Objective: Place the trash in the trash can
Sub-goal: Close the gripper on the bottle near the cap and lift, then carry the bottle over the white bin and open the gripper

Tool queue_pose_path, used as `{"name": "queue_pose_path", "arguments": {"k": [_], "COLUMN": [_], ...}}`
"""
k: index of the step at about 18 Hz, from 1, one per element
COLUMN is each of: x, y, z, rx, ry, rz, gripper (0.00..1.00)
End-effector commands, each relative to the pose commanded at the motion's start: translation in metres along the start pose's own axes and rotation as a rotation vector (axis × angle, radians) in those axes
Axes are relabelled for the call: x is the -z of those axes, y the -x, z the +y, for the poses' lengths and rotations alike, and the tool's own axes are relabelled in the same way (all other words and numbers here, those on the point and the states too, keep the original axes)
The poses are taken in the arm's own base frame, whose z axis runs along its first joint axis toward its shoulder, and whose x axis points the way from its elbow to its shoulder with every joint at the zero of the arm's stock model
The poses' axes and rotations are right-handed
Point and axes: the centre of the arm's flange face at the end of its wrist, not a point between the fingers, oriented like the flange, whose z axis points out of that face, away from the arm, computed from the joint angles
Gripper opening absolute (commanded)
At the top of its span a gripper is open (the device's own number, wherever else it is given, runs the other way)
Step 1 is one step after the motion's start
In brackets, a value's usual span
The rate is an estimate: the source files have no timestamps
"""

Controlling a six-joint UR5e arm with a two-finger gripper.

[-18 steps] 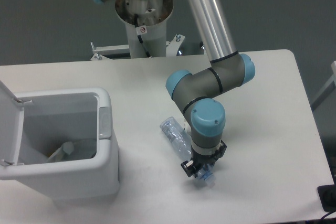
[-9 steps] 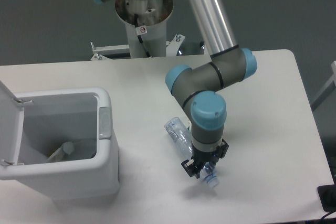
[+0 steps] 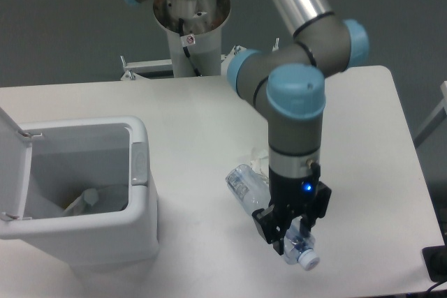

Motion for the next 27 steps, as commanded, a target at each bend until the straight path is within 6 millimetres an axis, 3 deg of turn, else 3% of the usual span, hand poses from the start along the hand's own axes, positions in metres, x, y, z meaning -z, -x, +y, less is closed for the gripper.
{"name": "queue_pose_path", "arguments": {"k": [4,7,10,12,15,20,23,24,25,27], "x": [0.067,0.105,0.135,0.141,0.124,0.091,0.085,0.084,0.082,0.085], "y": [-0.031,-0.053,-0.102,-0.139,-0.190,-0.236,-0.242,-0.242,-0.241,-0.242], "z": [-0.025,-0.026,-0.009,0.007,0.047,0.104,0.107,0.107,0.109,0.110], "rx": [0.028,0.025,-0.031,-0.121,-0.248,-0.444,-0.477,-0.481,-0.503,-0.524], "ry": [-0.118,-0.160,-0.166,-0.164,-0.106,-0.028,-0.030,-0.029,-0.029,-0.034], "rz": [0.102,0.186,0.259,0.297,0.350,0.404,0.417,0.418,0.417,0.419], "gripper": [0.60,0.61,0.61,0.60,0.60,0.60,0.61,0.69,0.97,1.00]}}
